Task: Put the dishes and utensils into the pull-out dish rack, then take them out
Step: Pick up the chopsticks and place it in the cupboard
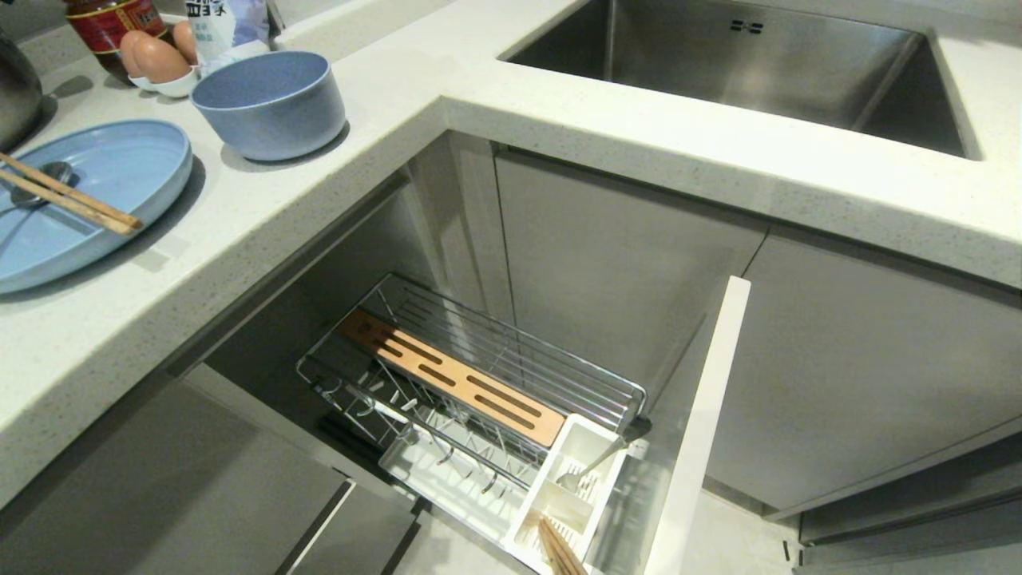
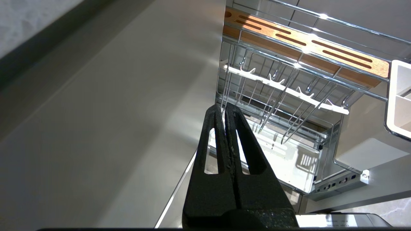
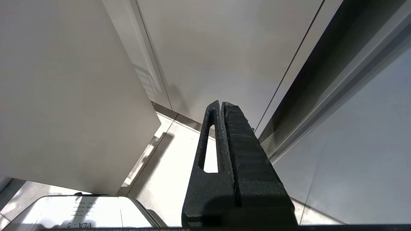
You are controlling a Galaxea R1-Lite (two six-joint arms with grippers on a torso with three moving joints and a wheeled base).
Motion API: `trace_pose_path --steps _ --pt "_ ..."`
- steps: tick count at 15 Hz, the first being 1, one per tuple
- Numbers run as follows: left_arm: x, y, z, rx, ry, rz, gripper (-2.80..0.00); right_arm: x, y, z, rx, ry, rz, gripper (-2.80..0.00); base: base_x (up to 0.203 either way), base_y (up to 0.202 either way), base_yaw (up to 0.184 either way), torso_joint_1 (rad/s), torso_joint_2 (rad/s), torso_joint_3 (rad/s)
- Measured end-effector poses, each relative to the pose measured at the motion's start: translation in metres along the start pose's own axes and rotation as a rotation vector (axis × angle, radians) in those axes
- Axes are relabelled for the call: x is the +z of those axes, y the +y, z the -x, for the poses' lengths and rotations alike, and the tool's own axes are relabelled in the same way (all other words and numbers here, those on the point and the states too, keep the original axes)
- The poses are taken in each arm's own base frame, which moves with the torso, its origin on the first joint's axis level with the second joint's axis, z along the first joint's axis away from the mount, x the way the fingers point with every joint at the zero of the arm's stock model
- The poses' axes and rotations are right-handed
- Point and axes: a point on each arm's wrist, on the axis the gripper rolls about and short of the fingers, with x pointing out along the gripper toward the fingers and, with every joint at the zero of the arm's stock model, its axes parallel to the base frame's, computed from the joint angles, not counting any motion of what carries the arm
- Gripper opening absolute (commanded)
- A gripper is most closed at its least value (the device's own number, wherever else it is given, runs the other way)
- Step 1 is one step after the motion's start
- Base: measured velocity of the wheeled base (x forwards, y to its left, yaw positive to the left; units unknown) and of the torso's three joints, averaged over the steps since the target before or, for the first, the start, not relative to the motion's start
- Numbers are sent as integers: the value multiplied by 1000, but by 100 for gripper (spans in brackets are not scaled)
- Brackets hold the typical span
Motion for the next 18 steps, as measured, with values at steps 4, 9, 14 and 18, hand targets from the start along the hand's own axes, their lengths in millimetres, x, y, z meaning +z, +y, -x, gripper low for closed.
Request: trace_pose_path --steps 4,9,14,18 --pt "0 0 0 0 1 0 -280 0 0 0 0 0 0 -280 0 0 0 0 0 0" --pt "0 0 0 -1 4 -11 -280 0 0 0 0 0 0 -280 0 0 0 0 0 0" --pt "46 -1 17 -61 -131 -21 -280 0 0 0 0 0 0 -280 0 0 0 0 0 0" --pt "124 -3 64 -142 -273 -38 -280 0 0 0 0 0 0 -280 0 0 0 0 0 0"
